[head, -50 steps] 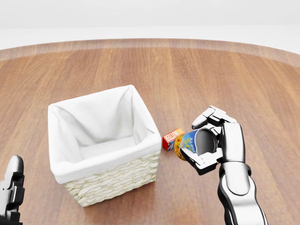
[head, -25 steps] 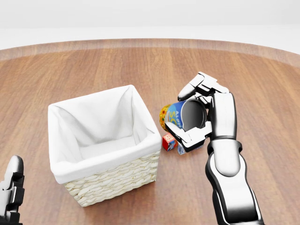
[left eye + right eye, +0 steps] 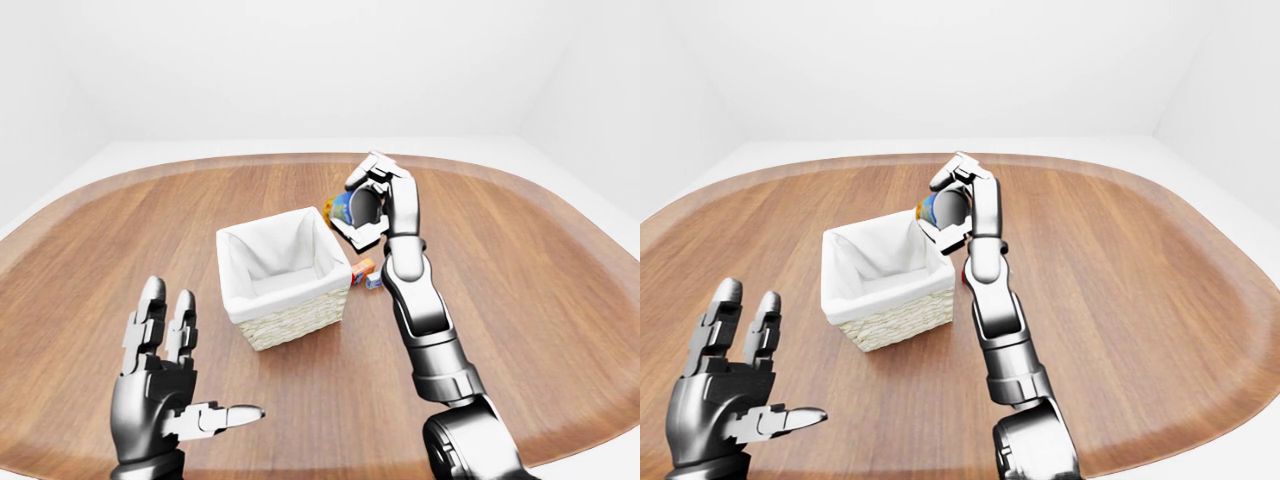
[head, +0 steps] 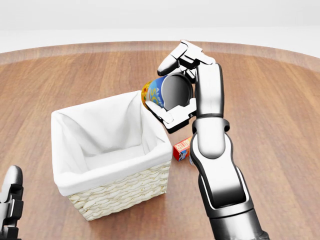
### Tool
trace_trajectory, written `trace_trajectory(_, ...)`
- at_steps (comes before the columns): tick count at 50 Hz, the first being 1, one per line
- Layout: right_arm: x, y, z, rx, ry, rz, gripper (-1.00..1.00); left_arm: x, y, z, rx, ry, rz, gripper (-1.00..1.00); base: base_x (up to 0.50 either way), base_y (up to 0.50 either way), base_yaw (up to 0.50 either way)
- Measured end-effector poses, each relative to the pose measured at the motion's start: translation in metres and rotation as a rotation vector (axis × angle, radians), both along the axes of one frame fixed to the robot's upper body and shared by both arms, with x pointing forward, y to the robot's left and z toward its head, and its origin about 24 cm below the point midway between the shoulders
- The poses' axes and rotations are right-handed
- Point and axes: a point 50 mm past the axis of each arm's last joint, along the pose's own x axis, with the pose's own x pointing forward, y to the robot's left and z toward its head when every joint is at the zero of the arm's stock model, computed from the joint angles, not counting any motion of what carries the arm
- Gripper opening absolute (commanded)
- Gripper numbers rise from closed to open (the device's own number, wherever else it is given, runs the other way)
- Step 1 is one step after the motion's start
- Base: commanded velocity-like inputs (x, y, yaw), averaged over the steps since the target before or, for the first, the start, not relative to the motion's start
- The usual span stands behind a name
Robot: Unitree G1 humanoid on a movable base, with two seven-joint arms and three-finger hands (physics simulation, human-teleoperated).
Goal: Pick up the alphabet soup and put it in the basket.
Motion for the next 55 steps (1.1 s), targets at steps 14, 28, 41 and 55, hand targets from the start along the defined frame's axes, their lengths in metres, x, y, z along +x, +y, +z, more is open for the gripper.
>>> trace_trajectory(14, 0.013, 0.034, 0.020, 0.006, -0.019, 0.024, -1.00, -0.001, 0.001, 0.001, -0.003, -0.014, -0.005, 1.00, 0.00, 0.00, 0.00)
trace_trajectory(28, 0.040, 0.073, 0.015, -0.006, 0.139, 0.032, -1.00, -0.005, 0.004, 0.003, -0.012, -0.028, -0.014, 1.00, 0.00, 0.00, 0.00)
trace_trajectory(41, 0.051, 0.093, 0.004, -0.085, 0.254, -0.020, -1.00, -0.011, 0.007, 0.008, -0.017, -0.061, -0.011, 1.00, 0.00, 0.00, 0.00)
trace_trajectory(55, 0.046, 0.113, 0.006, -0.175, 0.239, -0.018, -1.00, -0.016, 0.010, 0.014, -0.018, -0.099, -0.003, 1.00, 0.00, 0.00, 0.00)
